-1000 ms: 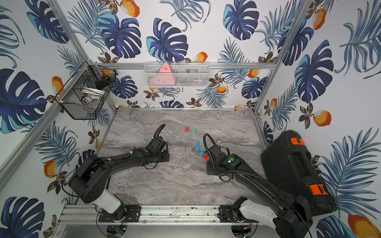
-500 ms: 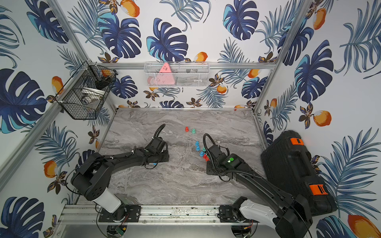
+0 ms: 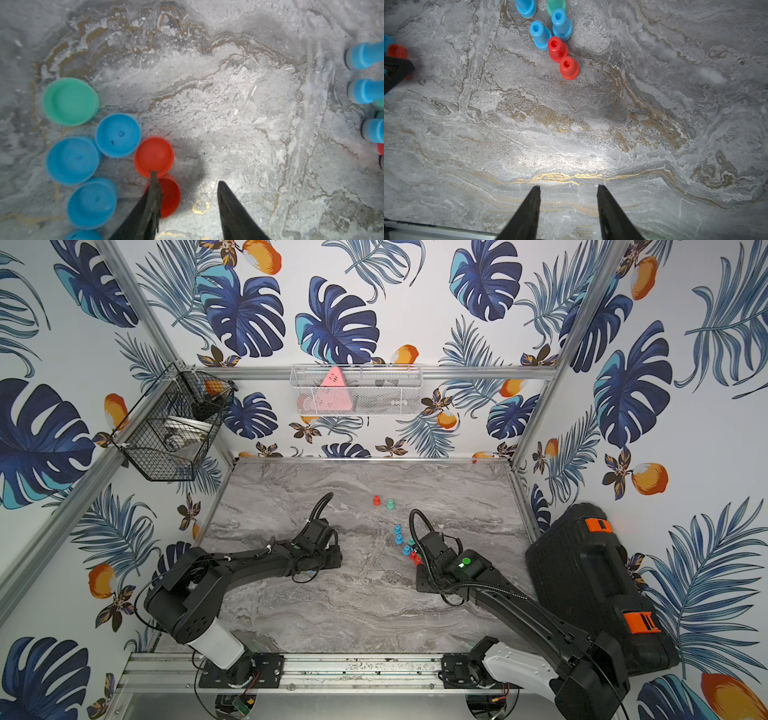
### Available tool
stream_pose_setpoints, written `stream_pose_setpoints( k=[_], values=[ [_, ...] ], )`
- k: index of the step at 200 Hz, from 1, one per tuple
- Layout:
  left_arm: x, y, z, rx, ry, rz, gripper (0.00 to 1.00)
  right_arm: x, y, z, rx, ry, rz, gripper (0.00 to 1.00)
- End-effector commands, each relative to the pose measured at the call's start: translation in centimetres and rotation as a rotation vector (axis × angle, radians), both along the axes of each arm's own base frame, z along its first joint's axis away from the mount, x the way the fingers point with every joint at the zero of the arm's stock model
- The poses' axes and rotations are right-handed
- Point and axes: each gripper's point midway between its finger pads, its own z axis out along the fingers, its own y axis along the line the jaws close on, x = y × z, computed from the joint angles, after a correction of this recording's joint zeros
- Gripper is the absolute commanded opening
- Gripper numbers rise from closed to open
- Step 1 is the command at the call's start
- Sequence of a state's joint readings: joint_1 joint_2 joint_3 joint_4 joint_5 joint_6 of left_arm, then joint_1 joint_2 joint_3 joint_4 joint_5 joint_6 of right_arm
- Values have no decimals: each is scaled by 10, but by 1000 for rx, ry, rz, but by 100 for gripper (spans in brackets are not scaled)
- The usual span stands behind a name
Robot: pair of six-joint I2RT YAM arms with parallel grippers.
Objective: Close the stamp cap
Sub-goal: Move the cover to the center of the board.
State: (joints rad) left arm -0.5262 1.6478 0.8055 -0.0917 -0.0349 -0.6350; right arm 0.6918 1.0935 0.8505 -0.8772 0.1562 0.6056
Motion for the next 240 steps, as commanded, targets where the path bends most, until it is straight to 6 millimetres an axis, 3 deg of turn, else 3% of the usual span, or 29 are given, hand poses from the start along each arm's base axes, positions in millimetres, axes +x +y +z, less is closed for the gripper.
stream_pose_setpoints(
  k=[1, 142, 240],
  values=[
    [-7, -3, -7, -3, 24, 2, 49, 4, 1, 4, 7, -23, -3, 48],
    [-46, -39, -15, 67, 22, -93, 49, 2, 1, 8, 32, -33, -8, 48],
    [-64, -83, -19, 76, 9, -172, 49, -2, 2, 12, 33, -51, -5, 48]
  ],
)
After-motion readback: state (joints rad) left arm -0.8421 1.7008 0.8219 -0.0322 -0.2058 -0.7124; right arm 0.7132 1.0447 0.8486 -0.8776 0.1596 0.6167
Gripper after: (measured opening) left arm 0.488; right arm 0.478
